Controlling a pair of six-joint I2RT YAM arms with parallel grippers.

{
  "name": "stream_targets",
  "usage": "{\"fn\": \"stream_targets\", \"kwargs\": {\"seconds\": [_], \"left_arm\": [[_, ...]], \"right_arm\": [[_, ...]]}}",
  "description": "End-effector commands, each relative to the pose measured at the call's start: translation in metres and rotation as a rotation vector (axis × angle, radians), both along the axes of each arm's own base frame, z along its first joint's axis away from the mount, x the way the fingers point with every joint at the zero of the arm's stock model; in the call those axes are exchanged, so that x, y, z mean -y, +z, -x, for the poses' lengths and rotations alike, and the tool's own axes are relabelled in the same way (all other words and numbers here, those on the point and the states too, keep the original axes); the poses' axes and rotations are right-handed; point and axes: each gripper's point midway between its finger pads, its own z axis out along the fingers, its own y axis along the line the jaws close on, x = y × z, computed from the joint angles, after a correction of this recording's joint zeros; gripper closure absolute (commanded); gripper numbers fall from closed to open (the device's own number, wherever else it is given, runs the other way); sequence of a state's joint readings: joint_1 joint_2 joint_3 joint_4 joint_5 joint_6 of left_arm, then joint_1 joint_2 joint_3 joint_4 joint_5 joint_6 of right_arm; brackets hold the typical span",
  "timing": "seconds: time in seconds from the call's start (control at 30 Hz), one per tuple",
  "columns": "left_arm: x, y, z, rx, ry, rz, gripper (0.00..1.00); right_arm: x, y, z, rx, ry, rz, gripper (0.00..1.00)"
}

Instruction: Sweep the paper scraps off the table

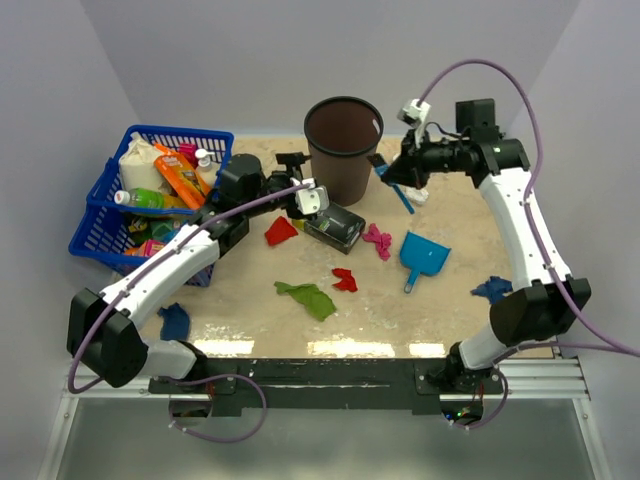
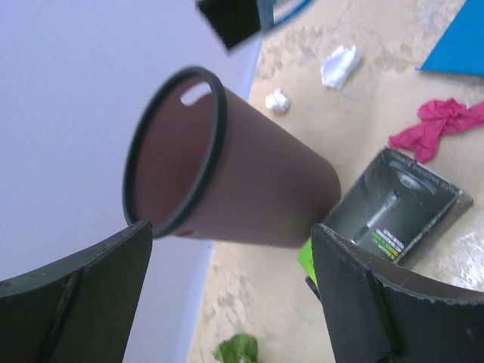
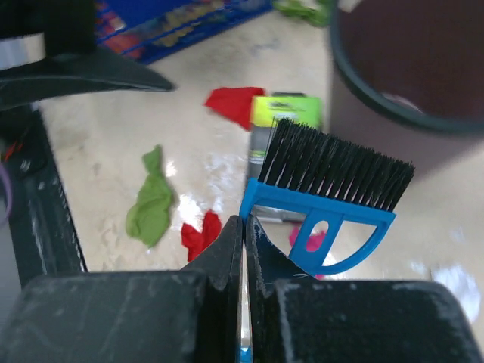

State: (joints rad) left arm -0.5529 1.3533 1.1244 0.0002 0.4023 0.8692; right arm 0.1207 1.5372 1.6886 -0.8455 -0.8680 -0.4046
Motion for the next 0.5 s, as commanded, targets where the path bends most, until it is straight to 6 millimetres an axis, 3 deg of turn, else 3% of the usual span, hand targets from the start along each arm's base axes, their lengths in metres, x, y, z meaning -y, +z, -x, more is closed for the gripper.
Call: {"fn": "stream_targets", "kwargs": {"seconds": [0.0, 0.07, 0.13, 0.33, 0.47], "left_arm": [[0.022, 0.063, 0.019, 0.168, -0.169, 0.094, 0.11], [0.025, 0.066, 0.026, 0.185, -0.21, 0.095, 0.11], [0.028, 0.065, 0.033, 0.215, -0.261, 0.082, 0.12], [0.038, 0.045, 0.045, 0.316, -0.4, -0.046, 0.2], [0.043, 0.036, 0.049, 0.294, -0.462, -0.084, 0.28]], "right_arm": [[-0.047, -0.001, 0.058, -0.002, 0.361, 0.001, 1.0], [-0.053, -0.006, 0.062, 0.045, 0.42, 0.061, 1.0], [-0.061, -0.021, 0.071, -0.024, 0.473, 0.093, 1.0], [-0.076, -0.019, 0.072, -0.018, 0.533, 0.11, 1.0], [-0.079, -0.02, 0.07, -0.008, 0.554, 0.138, 1.0]]}}
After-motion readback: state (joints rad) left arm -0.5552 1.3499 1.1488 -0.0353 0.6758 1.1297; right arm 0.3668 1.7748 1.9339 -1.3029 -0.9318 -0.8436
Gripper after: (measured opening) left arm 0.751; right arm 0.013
